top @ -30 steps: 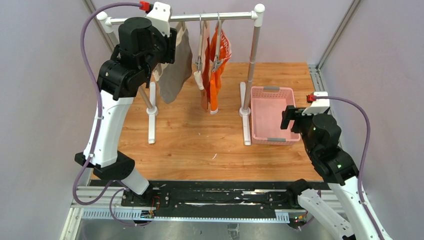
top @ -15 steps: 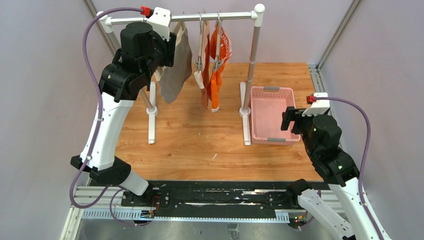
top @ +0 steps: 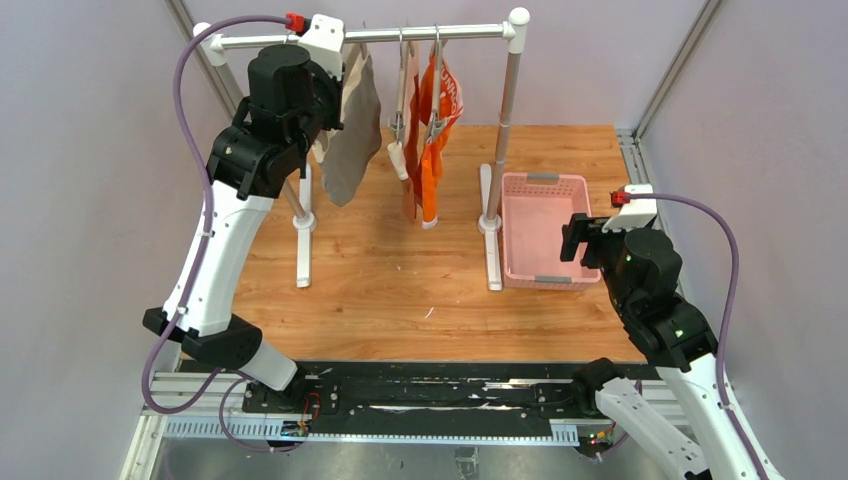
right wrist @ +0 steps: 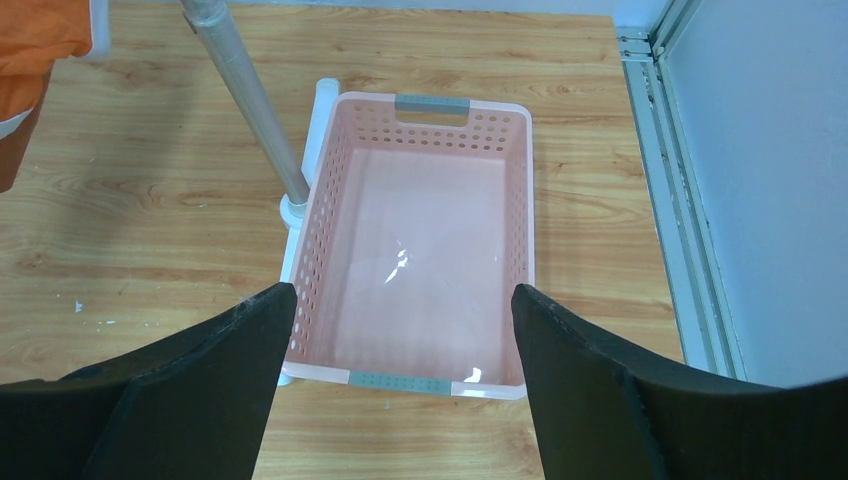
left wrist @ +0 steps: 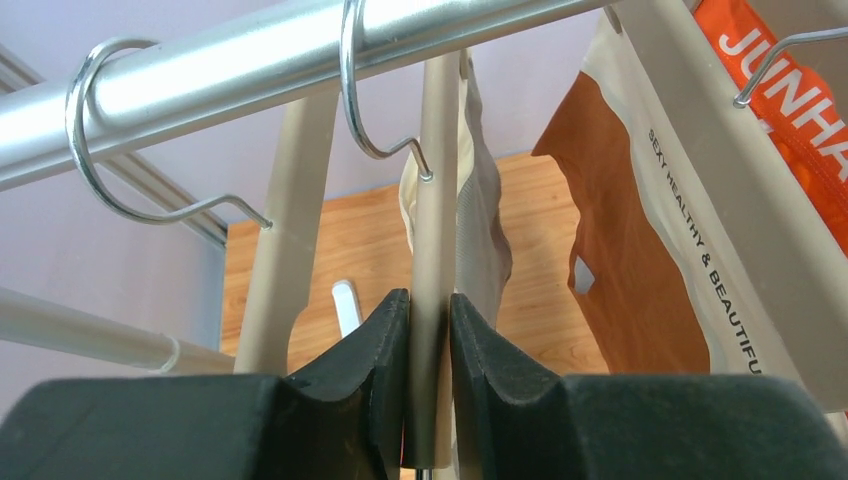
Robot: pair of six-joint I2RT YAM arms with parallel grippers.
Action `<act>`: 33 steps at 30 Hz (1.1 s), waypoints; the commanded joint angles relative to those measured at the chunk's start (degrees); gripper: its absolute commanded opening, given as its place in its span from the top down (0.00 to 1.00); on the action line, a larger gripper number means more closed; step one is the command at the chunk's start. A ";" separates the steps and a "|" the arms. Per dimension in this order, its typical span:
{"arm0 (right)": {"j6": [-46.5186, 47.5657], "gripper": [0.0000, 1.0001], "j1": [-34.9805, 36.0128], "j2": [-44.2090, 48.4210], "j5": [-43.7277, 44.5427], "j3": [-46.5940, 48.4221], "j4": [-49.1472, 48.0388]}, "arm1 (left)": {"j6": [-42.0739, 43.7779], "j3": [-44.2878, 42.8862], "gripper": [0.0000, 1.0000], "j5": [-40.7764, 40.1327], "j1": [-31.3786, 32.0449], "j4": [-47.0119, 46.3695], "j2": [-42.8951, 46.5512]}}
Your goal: Remove the underwear clipped to the hanger
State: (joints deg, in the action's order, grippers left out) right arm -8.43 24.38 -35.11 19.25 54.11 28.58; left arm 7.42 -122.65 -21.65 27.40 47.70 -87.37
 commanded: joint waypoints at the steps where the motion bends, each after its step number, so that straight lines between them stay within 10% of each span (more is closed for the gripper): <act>1: -0.01 0.19 0.84 0.26 -0.79 -0.30 0.62 | 0.22 0.22 0.76 -0.06 -0.50 -2.73 -0.04; 7: 0.16 0.19 0.84 0.27 -0.19 -0.15 0.47 | 0.29 0.42 1.00 0.41 -0.73 -2.73 -0.36; 33: 0.54 0.22 0.84 -1.42 -0.35 -2.16 -2.39 | 3.24 11.63 1.00 4.98 -1.02 -13.48 11.02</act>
State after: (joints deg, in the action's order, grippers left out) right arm -8.43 24.38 -36.14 19.07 52.62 27.66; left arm 9.45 -111.68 -17.19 26.72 38.94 -78.56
